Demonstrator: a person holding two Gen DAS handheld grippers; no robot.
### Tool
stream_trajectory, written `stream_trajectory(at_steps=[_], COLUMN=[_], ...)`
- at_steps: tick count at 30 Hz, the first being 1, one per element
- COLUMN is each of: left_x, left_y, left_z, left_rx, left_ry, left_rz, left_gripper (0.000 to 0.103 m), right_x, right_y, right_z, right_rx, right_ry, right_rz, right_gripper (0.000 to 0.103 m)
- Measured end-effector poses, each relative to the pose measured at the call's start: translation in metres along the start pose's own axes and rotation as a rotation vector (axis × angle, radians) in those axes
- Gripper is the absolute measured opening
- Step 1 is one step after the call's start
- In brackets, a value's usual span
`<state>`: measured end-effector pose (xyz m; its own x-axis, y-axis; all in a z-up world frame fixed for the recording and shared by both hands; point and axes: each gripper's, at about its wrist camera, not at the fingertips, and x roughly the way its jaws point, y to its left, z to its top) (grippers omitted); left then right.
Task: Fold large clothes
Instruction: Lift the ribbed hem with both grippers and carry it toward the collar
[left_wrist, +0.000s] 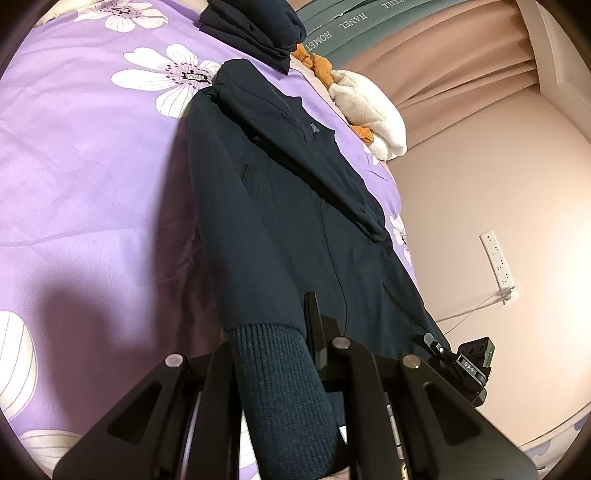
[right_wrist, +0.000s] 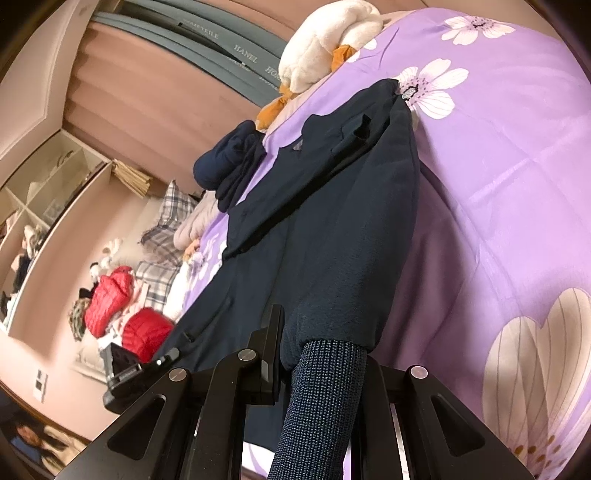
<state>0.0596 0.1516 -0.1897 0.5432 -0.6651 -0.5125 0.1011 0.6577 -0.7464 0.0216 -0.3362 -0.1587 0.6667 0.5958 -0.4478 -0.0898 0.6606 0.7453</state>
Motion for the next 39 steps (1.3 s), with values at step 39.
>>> stream_trajectory(at_steps=[39], left_x=[-0.014], left_y=[-0.019], left_z=[0.004], left_rx=[0.09], left_ry=[-0.078], left_rz=[0.002], left_gripper=[0.01], right_x=[-0.008], right_y=[-0.002], right_z=[0.0], right_rx=[-0.002], right_ry=[-0.07], right_rz=[0.107], right_gripper=[0.015])
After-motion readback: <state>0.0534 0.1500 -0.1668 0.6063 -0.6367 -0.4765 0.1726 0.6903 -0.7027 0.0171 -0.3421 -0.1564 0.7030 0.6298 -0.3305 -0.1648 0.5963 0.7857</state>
